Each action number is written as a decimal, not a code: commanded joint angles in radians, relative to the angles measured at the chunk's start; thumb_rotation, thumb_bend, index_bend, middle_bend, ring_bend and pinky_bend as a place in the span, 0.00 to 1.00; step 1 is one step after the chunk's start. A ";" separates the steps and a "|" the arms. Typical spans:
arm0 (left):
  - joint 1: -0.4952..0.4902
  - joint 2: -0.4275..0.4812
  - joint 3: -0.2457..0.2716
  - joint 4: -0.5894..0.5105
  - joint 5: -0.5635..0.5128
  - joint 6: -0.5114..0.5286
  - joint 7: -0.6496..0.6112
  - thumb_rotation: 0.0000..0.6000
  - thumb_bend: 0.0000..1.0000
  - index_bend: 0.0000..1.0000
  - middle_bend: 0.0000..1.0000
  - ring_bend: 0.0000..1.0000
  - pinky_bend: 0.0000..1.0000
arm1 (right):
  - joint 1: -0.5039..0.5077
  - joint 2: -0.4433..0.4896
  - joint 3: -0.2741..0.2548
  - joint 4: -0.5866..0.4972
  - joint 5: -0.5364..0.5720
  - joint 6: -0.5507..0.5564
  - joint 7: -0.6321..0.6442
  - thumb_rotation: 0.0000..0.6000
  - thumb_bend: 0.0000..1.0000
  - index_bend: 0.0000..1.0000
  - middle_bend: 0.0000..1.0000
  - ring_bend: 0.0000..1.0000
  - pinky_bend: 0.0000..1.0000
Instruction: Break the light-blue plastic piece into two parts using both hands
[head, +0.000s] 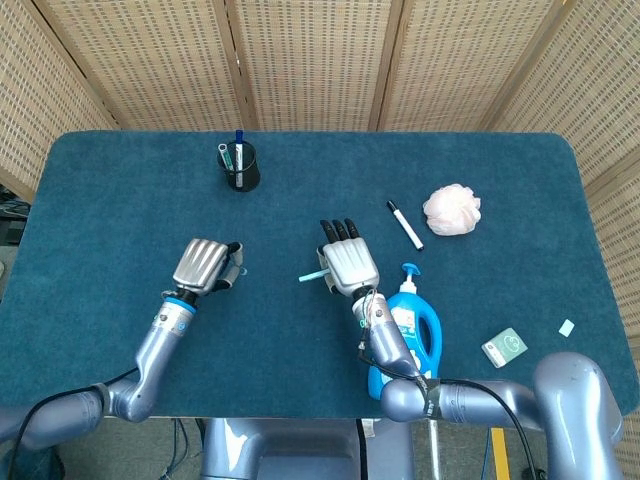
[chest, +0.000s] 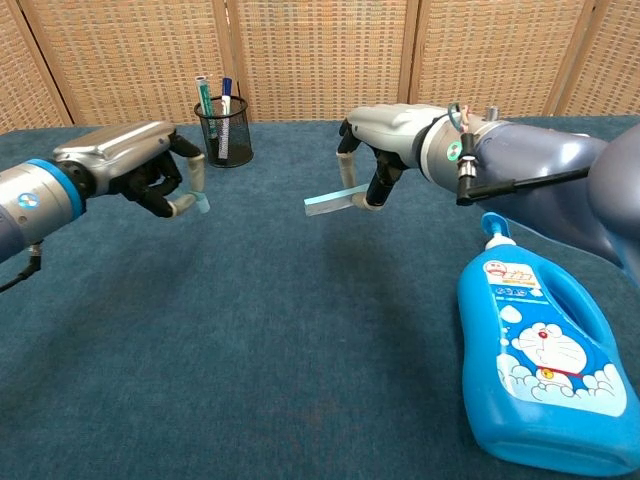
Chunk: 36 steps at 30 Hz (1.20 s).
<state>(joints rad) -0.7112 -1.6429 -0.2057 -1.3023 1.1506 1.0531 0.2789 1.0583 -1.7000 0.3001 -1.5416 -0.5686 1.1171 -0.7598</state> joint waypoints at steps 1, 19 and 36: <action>0.036 0.040 0.021 0.052 0.018 0.003 -0.061 1.00 0.53 0.77 0.91 1.00 1.00 | -0.002 -0.004 -0.004 0.012 0.000 -0.007 0.004 1.00 0.52 0.61 0.07 0.00 0.00; 0.113 0.236 0.043 -0.014 0.003 -0.018 -0.092 1.00 0.00 0.00 0.00 0.12 0.44 | 0.009 -0.102 0.000 0.164 0.006 -0.063 0.042 1.00 0.00 0.01 0.00 0.00 0.00; 0.358 0.473 0.097 -0.335 0.069 0.312 -0.092 1.00 0.00 0.00 0.00 0.00 0.27 | -0.356 0.275 -0.238 -0.002 -0.652 0.312 0.410 1.00 0.00 0.00 0.00 0.00 0.00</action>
<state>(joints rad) -0.3987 -1.1941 -0.1351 -1.6138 1.1814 1.3149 0.2187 0.8156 -1.5204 0.1634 -1.5757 -1.0762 1.3402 -0.4993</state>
